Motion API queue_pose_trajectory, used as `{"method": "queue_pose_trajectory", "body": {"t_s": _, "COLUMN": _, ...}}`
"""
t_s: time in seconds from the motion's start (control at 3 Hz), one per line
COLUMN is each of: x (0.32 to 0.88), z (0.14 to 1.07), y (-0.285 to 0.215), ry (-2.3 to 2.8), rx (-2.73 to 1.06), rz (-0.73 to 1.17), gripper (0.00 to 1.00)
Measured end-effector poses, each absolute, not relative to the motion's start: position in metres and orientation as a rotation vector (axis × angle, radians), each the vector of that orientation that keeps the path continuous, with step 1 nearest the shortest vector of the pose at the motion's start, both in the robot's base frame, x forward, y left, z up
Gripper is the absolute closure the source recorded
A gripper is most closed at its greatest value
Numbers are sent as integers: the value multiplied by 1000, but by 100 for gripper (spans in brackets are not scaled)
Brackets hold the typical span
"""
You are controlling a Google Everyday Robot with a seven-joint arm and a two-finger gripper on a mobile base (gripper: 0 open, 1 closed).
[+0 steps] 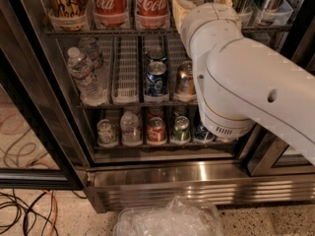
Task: Pick blue plastic bottle from top shelf of fridge
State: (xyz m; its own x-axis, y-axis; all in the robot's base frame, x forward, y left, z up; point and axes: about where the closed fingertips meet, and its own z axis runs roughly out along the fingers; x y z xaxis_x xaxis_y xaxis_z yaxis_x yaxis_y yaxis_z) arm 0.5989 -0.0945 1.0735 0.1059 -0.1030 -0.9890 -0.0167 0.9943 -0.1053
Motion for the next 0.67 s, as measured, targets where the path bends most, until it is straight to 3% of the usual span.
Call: {"method": "queue_pose_trajectory", "body": {"t_s": 0.67, "x": 633, "z": 1068, "y": -84, "ry": 1467, "rx": -100, "rz": -76, "gripper": 38}}
